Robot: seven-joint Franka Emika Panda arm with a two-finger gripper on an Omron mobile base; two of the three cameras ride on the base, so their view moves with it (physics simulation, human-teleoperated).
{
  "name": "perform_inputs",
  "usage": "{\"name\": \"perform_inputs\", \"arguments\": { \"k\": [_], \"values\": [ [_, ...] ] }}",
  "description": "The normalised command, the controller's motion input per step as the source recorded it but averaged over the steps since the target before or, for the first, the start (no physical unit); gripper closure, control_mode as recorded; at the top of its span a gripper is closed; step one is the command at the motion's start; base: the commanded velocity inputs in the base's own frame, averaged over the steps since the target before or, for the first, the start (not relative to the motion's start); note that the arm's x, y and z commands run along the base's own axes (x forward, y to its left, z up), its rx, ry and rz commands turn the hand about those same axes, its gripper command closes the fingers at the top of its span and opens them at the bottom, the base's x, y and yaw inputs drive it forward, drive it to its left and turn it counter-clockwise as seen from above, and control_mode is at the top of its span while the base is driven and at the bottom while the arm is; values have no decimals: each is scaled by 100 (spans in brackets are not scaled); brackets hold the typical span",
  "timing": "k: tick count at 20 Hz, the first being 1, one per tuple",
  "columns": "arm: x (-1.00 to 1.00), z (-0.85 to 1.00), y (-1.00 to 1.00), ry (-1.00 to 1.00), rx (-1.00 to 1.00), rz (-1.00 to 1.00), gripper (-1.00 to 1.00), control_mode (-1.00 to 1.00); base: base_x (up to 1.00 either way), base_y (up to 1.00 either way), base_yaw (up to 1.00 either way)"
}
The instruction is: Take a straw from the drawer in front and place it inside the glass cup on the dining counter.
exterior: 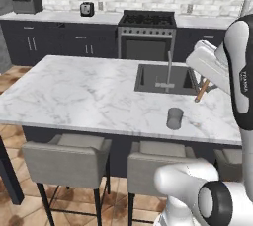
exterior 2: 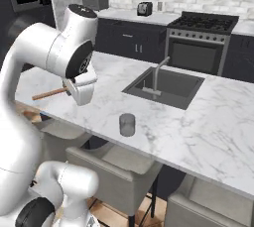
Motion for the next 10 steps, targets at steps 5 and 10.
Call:
{"name": "perform_inputs", "arguments": {
  "k": [5,10],
  "values": [
    [75,2,-34,-15,9,27,100,-100,0,0,0],
    [64,0,-31,-24,16,32,100,-100,0,0,0]
  ]
}}
